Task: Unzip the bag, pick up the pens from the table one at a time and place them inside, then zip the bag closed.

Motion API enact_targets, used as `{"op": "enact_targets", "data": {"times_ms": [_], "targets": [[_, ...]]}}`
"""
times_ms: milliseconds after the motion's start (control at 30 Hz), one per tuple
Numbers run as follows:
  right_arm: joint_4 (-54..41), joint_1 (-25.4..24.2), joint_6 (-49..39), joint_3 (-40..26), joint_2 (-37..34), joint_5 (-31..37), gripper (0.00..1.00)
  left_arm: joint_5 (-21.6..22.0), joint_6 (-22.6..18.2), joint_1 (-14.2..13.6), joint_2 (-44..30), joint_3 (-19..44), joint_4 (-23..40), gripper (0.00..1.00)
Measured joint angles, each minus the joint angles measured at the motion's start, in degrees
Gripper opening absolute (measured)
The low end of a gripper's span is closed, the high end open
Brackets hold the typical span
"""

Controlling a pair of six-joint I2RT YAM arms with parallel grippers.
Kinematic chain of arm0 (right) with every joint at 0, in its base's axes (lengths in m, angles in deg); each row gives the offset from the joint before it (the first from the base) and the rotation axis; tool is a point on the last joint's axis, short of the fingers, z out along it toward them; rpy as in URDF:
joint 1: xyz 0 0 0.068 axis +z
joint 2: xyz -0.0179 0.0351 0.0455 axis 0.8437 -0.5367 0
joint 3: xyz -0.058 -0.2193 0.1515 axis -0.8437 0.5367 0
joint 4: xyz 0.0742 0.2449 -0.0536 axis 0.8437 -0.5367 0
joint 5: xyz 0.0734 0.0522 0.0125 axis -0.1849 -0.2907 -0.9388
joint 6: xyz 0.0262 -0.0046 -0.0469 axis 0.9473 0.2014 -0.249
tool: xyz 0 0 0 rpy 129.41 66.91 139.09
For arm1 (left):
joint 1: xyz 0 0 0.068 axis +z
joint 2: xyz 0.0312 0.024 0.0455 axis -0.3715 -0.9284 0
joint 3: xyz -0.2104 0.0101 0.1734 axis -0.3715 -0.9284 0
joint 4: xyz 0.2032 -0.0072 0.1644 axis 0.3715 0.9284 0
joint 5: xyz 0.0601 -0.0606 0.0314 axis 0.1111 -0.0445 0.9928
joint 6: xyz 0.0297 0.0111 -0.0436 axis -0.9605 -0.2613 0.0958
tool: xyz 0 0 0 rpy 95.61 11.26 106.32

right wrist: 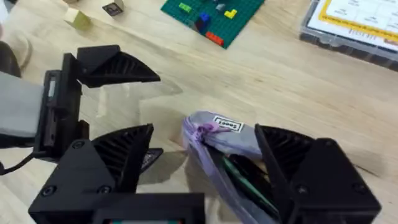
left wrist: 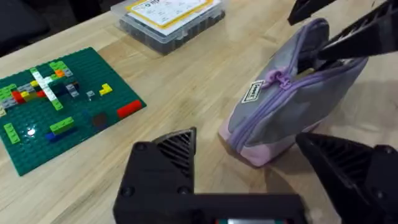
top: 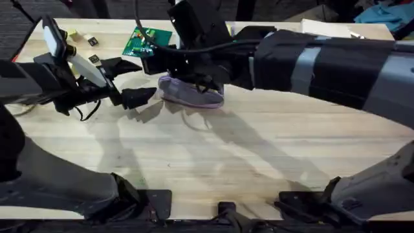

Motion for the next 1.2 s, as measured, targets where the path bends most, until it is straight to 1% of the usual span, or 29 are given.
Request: {"op": "enact_targets", "data": {"times_ms": [333, 467, 733, 833, 900, 967, 1067, 1200], "targets": [[1.1, 0.9, 0.0, 0.0, -4.4, 0.0, 0.998, 0.0, 0.0, 0.0, 0.0, 0.0, 0.0, 0.993], [3.9, 1.1, 0.0, 0.0, -4.8, 0.0, 0.998, 0.0, 0.0, 0.0, 0.0, 0.0, 0.0, 0.993], [4.1, 1.1, -0.1, 0.0, -6.8, 0.0, 0.987, 0.0, 0.0, 0.0, 0.0, 0.0, 0.0, 0.993], [4.2, 1.1, -0.2, 0.0, -7.2, 0.2, 0.903, 0.0, 0.0, 0.0, 0.0, 0.0, 0.0, 0.993], [4.2, 1.1, -0.2, 0.0, -7.3, 0.4, 0.820, 0.0, 0.0, 0.0, 0.0, 0.0, 0.0, 0.993], [4.1, 1.1, -0.2, 0.0, -7.3, 0.5, 0.699, 0.0, 0.0, 0.0, 0.0, 0.0, 0.0, 0.993], [3.9, 1.1, -0.2, 0.0, -7.3, 0.8, 0.547, 0.0, 0.0, 0.0, 0.0, 0.0, 0.0, 0.993], [4.0, 1.1, -0.2, 0.0, -7.3, 0.6, 0.294, 0.0, 0.0, 0.0, 0.0, 0.0, 0.0, 0.993]]}}
